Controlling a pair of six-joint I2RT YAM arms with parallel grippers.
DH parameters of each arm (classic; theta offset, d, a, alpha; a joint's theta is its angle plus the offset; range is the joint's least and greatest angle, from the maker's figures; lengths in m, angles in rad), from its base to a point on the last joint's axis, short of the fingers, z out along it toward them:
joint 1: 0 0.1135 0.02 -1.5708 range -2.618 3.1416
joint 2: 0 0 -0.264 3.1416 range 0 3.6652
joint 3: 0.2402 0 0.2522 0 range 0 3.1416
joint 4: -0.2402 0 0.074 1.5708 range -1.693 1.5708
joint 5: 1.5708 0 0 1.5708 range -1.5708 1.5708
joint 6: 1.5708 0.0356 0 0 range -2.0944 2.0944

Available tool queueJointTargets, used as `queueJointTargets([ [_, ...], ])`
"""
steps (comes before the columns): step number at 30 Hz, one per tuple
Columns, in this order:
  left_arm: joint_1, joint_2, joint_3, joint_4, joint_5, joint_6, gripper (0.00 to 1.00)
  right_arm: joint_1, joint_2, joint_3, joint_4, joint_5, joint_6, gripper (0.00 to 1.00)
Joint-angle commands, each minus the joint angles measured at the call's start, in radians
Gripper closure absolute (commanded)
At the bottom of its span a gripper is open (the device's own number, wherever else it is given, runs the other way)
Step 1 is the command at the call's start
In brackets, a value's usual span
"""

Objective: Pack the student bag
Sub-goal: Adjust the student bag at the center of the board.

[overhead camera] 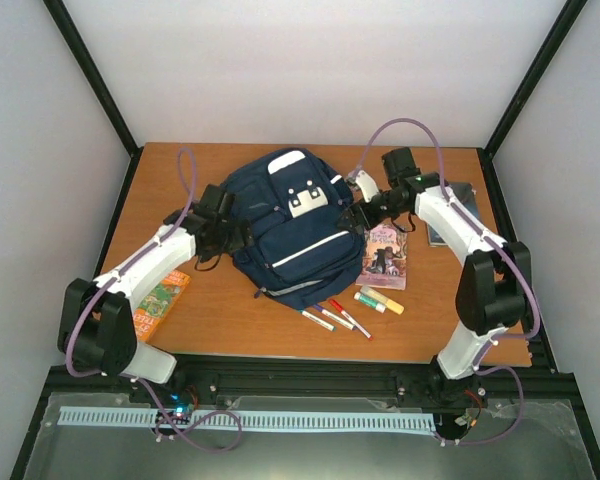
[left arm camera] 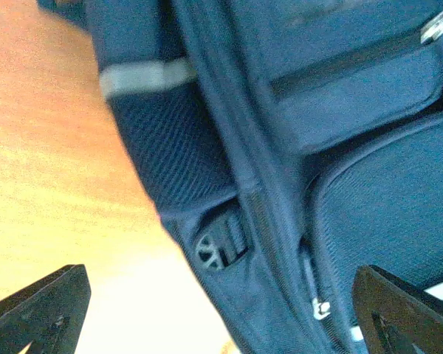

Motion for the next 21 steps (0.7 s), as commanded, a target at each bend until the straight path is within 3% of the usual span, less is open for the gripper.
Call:
queueJointTargets([
  [1, 0.002, -0.053, -0.096, 0.007, 0.049, -0.095, 0.00, -0.057, 0.070, -0.046, 0.081, 0.154, 0.062, 0.20],
  [3, 0.002, -0.051, -0.136, 0.040, 0.064, -0.121, 0.00, -0.058, 0.102, -0.060, 0.098, 0.185, 0.070, 0.13],
  [9, 0.002, 0.043, -0.172, 0.175, 0.141, -0.192, 0.01, -0.058, 0.172, -0.080, 0.103, 0.194, 0.100, 0.05],
  [14, 0.002, 0.124, -0.142, 0.203, 0.157, -0.207, 0.01, -0.057, 0.185, -0.119, 0.106, 0.245, 0.135, 0.07],
  [21, 0.003, 0.254, -0.003, 0.190, 0.099, -0.166, 0.02, -0.017, 0.234, -0.142, 0.095, 0.111, 0.111, 0.13],
])
